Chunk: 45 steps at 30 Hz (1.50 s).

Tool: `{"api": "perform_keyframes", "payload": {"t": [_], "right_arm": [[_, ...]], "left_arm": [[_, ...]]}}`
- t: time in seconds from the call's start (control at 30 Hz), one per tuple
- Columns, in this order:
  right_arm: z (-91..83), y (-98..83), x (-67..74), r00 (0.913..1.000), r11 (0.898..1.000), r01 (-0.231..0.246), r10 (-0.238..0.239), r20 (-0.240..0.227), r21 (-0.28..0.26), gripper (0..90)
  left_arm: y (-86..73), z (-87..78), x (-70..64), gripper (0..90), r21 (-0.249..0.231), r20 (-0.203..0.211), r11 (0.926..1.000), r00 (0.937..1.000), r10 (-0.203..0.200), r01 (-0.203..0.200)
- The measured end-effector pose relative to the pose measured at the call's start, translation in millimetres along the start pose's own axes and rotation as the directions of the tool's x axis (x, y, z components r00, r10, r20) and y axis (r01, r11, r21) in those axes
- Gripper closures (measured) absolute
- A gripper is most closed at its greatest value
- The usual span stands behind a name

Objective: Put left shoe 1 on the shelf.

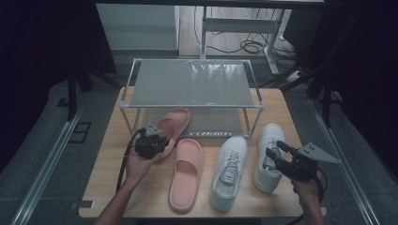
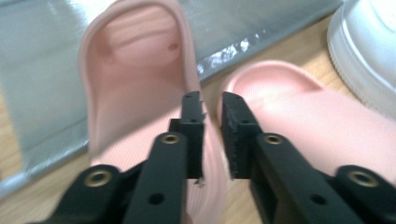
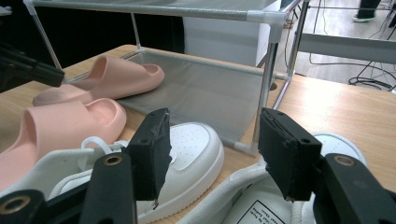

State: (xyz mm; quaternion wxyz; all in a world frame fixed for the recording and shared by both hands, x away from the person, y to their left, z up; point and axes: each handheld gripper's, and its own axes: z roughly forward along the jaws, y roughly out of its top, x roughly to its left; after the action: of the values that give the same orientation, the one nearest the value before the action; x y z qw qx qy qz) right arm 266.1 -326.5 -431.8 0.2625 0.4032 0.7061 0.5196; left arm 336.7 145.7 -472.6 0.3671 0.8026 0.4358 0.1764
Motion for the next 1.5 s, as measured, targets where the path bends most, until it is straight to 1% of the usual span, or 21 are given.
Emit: {"api": "perform_keyframes", "payload": {"t": [0.07, 0.1, 0.13, 0.2, 0.23, 0.27, 0.47, 0.6, 0.67, 0.7, 0.9, 0.97, 1.13, 1.33, 1.5], "right_arm": [[0.2, 0.1, 0.4, 1.0, 1.0, 0.001, -0.001, -0.001, 0.001, 44.3], [0.4, 0.0, 0.7, 1.0, 1.0, -0.001, 0.001, -0.002, 0.003, 44.3], [0.4, 0.0, 0.7, 1.0, 1.0, -0.001, 0.001, -0.002, 0.003, 44.3], [1.0, -0.4, 0.5, 1.0, 1.0, 0.0, 0.0, -0.001, 0.003, 44.3], [1.4, -0.7, 0.6, 1.0, 1.0, 0.0, 0.0, -0.001, 0.005, 44.3], [1.4, -0.7, 0.6, 1.0, 1.0, 0.0, 0.0, -0.001, 0.005, 44.3], [1.7, -0.7, 1.4, 1.0, 1.0, 0.002, -0.002, -0.001, 0.006, 44.3], [2.5, -1.0, 2.1, 1.0, 1.0, 0.001, -0.001, -0.002, 0.01, 44.3], [2.8, -1.1, 2.4, 1.0, 1.0, 0.002, -0.002, -0.003, 0.011, 44.3], [2.8, -1.2, 2.1, 1.0, 1.0, 0.0, 0.0, -0.003, 0.01, 44.3], [3.0, -1.5, 2.2, 1.0, 1.0, 0.0, 0.0, -0.003, 0.011, 44.3], [3.3, -1.6, 2.3, 1.0, 1.0, 0.003, -0.003, -0.002, 0.01, 44.3], [3.3, -1.8, 1.9, 1.0, 1.0, 0.003, -0.003, -0.001, 0.009, 44.3], [3.4, -1.6, 2.3, 1.0, 1.0, 0.004, -0.004, -0.002, 0.01, 44.3], [4.2, -2.0, 2.6, 1.0, 1.0, 0.004, -0.004, -0.004, 0.014, 44.3]], "left_arm": [[-6.6, -5.5, 1.7, 86.3, -0.006, -0.005, 1.0, 1.0, -0.001, 0.001], [-13.2, -10.4, 3.7, 89.6, -0.008, -0.003, 1.0, 1.0, -0.005, 0.005], [-13.2, -10.4, 3.7, 90.0, -0.008, -0.003, 1.0, 1.0, -0.005, 0.005], [-19.7, -14.8, 5.4, 90.0, -0.006, 0.004, 0.9999, 0.9999, -0.01, 0.01], [-26.4, -18.3, 6.9, 90.0, -0.002, 0.012, 0.9999, 0.9998, -0.016, 0.016], [-26.4, -18.3, 6.9, 90.0, -0.002, 0.012, 0.9999, 0.9998, -0.016, 0.016], [-48.2, -25.9, 12.0, 90.0, 0.02, 0.012, 0.9993, 0.9994, -0.032, 0.032], [-61.3, -30.4, 14.0, 90.0, 0.022, 0.011, 0.9985, 0.9987, -0.05, 0.05], [-65.5, -30.4, 14.4, 90.0, 0.031, 0.016, 0.9984, 0.9988, -0.047, 0.046], [-69.0, -28.9, 14.7, 90.0, 0.044, 0.019, 0.9979, 0.9986, -0.048, 0.047], [-70.5, -22.3, 17.4, 90.0, 0.056, 0.02, 0.9971, 0.9984, -0.053, 0.052], [-69.1, -18.8, 16.8, 90.0, 0.062, 0.011, 0.9972, 0.9991, -0.042, 0.042], [-67.5, -15.2, 17.1, 90.0, 0.063, 0.013, 0.9973, 0.9991, -0.039, 0.038], [-62.5, -10.0, 17.0, 90.0, 0.06, 0.015, 0.9975, 0.9991, -0.04, 0.039], [-56.4, -0.7, 17.3, 90.0, 0.059, 0.021, 0.9971, 0.9986, -0.049, 0.048]]}}
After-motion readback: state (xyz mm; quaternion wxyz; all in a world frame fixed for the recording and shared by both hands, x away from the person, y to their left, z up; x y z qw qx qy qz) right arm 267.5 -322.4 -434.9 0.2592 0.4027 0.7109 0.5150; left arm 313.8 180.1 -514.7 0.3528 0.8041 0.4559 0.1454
